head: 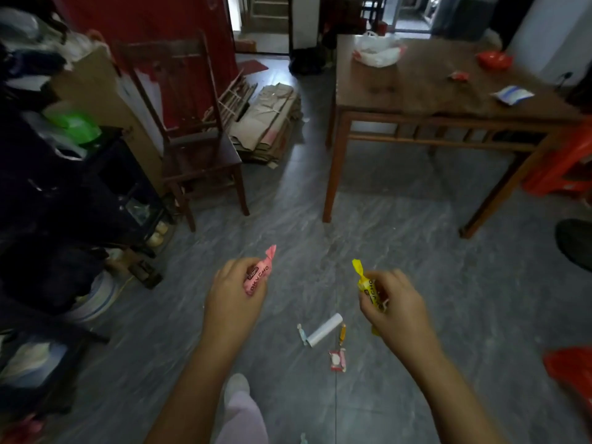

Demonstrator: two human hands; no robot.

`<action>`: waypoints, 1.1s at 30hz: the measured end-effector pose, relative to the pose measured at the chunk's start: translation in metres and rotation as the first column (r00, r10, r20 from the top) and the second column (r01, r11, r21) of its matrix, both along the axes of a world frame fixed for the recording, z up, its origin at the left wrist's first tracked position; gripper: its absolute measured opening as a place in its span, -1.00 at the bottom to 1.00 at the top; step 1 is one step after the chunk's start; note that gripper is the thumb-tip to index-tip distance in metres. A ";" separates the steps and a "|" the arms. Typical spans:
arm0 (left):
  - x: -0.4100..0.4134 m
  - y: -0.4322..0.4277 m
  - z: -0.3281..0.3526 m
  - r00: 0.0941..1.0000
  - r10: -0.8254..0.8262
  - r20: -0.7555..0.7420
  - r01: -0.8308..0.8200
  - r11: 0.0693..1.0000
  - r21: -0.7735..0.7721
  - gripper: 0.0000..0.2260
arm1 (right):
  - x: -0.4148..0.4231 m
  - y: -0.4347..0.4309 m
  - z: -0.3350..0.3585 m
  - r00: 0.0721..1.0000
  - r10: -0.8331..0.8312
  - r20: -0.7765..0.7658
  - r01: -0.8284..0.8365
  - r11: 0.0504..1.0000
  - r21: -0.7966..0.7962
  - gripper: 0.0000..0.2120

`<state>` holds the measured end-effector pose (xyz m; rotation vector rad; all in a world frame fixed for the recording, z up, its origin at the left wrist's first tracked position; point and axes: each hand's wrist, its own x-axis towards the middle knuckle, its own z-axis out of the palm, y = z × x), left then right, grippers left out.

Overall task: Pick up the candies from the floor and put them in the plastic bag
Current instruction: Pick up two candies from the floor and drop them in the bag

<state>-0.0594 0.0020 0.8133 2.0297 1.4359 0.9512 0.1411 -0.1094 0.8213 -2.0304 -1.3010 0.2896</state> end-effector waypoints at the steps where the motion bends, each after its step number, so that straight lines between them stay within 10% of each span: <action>1: -0.009 0.017 -0.002 1.000 0.017 0.002 -0.017 1.000 -0.008 -0.84 | -0.007 0.020 0.000 1.000 0.016 -0.005 -0.016 1.000 -0.009 -0.84; 16: -0.085 0.317 0.004 0.996 0.045 -0.079 -0.047 0.998 -0.029 -0.83 | -0.096 0.363 0.017 0.973 0.228 0.020 -0.228 0.974 -0.001 -0.81; 33: 0.197 0.607 0.033 0.947 -0.317 -0.053 0.318 0.948 0.015 -0.84 | 0.177 0.599 0.006 0.984 -0.175 -0.025 0.175 0.984 0.031 -0.82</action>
